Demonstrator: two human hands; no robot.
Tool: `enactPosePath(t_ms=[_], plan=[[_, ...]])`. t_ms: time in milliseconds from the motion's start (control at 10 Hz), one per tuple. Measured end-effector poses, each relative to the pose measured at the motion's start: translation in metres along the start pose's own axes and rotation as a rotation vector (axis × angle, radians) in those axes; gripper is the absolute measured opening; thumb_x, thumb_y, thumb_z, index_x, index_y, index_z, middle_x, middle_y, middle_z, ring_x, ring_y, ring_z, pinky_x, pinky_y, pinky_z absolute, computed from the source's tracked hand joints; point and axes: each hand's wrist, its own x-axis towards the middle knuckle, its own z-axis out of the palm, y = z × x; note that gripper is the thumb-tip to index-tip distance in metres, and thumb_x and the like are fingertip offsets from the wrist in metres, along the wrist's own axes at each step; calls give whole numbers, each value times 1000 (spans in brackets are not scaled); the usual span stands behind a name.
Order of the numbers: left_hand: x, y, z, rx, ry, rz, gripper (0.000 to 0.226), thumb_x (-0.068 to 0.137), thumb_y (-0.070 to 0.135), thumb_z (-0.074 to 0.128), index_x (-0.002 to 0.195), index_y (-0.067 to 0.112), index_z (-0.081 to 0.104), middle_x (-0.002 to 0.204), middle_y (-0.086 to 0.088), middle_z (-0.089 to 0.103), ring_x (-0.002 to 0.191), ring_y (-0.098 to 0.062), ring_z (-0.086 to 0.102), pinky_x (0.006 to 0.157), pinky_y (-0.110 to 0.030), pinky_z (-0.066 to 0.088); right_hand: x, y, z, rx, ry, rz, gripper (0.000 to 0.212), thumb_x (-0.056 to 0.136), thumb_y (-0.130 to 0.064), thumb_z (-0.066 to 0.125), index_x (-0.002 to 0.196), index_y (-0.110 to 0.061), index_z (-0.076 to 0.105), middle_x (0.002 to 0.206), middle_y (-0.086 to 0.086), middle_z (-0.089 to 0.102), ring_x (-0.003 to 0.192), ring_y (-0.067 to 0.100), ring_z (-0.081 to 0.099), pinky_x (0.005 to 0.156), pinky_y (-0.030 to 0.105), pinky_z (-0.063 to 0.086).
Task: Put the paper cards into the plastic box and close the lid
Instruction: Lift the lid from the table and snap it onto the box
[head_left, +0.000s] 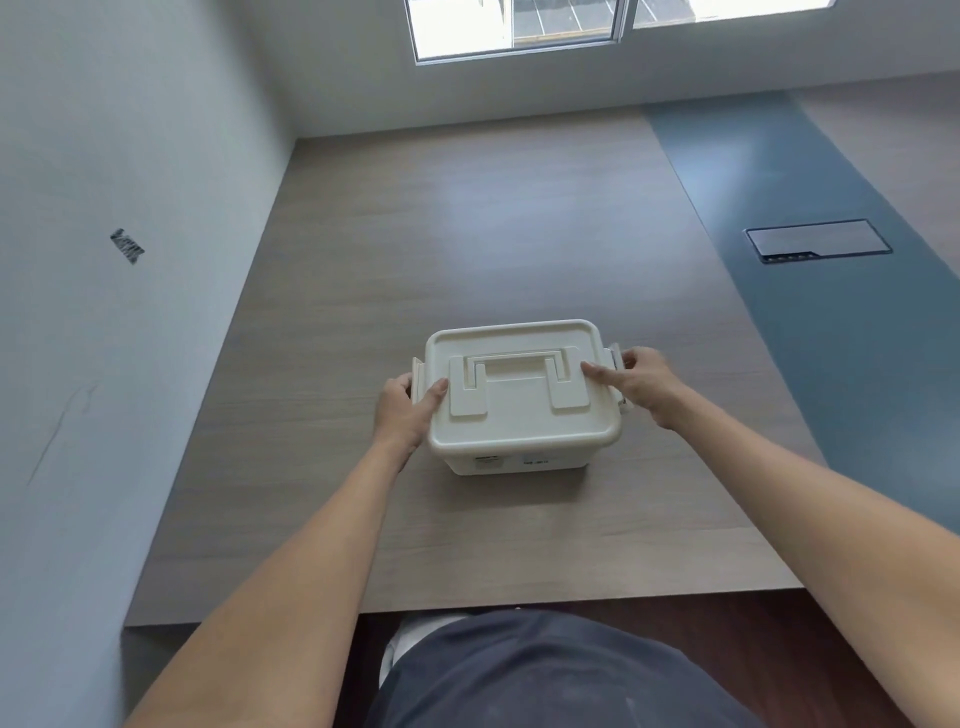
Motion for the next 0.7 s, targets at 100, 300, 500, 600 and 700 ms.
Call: enactPosePath(t_ms=[100,300,500,600,700], plan=[[-2,-3,7,170,91,59,34,91,40,61,96,7,65,101,-14,60,91,-30,62,77,-33,49,0,2,13,-212,187,-129,37,84,-42,71,96,-6,70,93,9,72,84,26,67,61,33,51],[-6,0,15,301,162,110,36,98,33,52,101,0,64,96,-14,52,88,-33,57,76,-35,46,2,12,31,-442,367,-294,36,97,-35,54,86,-2,61,88,22,68,85,38,63,64,33,37],[1,1,11,273,170,116,41,97,41,51,98,2,65,94,-13,53,84,-28,56,73,-33,45,6,8,25,-460,315,-325,40,98,-41,51,82,-5,58,82,16,68,81,33,63,63,32,38],[-2,-1,6,105,246,47,50,100,49,36,114,14,68,102,-9,59,93,-24,59,80,-32,44,0,4,20,-415,278,-334,49,99,-51,40,73,-12,56,74,8,63,74,27,58,62,33,35],[-13,-15,0,67,340,51,51,103,41,28,129,15,63,121,-9,58,109,-23,59,96,-33,43,-13,17,12,-275,312,-268,67,101,-57,21,70,-8,55,76,9,62,74,27,56,63,36,35]])
